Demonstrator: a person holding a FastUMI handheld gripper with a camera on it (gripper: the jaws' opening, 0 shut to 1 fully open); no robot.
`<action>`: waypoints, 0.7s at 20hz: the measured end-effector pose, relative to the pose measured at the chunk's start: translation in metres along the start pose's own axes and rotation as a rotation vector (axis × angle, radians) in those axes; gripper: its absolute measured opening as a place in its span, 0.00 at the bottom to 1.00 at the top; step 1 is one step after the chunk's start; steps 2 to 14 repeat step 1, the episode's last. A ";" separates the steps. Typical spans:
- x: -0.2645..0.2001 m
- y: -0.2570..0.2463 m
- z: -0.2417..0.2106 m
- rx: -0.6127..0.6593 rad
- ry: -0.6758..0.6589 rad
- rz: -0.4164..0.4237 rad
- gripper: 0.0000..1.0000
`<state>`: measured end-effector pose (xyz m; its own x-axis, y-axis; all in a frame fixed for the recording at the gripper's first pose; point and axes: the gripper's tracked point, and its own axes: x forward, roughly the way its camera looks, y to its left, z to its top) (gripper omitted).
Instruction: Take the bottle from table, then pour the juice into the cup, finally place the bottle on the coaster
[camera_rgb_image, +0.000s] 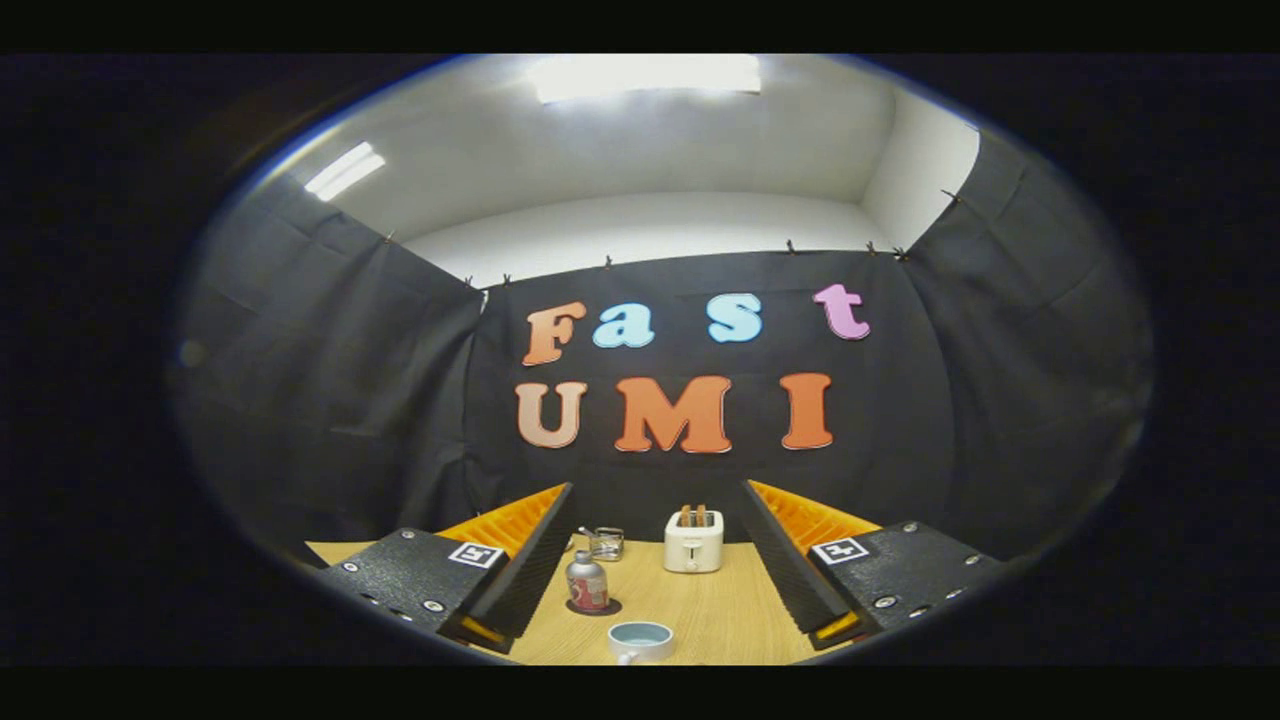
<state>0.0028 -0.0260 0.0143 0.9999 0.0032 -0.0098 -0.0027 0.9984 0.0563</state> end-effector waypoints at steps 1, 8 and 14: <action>-0.005 -0.001 0.001 0.000 0.005 -0.004 0.96; -0.005 -0.001 0.001 0.000 0.005 -0.004 0.96; -0.005 -0.001 0.001 0.000 0.005 -0.004 0.96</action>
